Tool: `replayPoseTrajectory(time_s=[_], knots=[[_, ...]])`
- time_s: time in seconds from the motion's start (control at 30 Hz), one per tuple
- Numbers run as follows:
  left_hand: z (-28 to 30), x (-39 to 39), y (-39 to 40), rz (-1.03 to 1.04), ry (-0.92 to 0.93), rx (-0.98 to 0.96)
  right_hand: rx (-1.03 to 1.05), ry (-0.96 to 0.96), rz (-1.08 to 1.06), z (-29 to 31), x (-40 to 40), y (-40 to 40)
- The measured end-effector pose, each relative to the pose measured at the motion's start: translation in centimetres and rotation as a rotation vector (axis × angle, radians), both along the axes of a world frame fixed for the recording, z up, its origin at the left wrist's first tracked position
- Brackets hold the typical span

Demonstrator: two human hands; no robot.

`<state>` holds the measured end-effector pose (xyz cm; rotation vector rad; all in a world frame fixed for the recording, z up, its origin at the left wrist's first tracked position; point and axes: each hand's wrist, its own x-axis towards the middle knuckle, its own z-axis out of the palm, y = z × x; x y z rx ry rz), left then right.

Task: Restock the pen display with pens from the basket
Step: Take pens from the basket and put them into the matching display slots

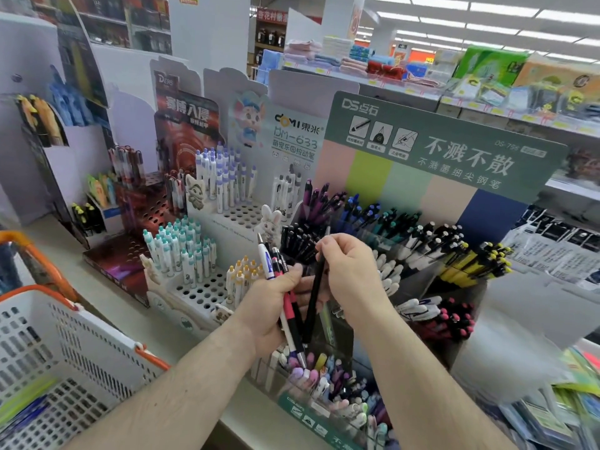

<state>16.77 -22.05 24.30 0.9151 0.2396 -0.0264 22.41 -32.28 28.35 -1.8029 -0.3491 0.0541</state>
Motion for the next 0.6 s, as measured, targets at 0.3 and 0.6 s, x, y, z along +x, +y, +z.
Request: replayPoseTrajectory(time_s=[0.3,0.6], knots=[[0.4,0.0,2.9,-0.019,-0.089,-0.107,-0.341,-0.104,0.290,1.6,-1.1,-2.3],[-0.8,-0.2,3.6,-0.196,-0.236,-0.283,-0.519,-0.075,0.358,2.2,-1.5,-3.6]])
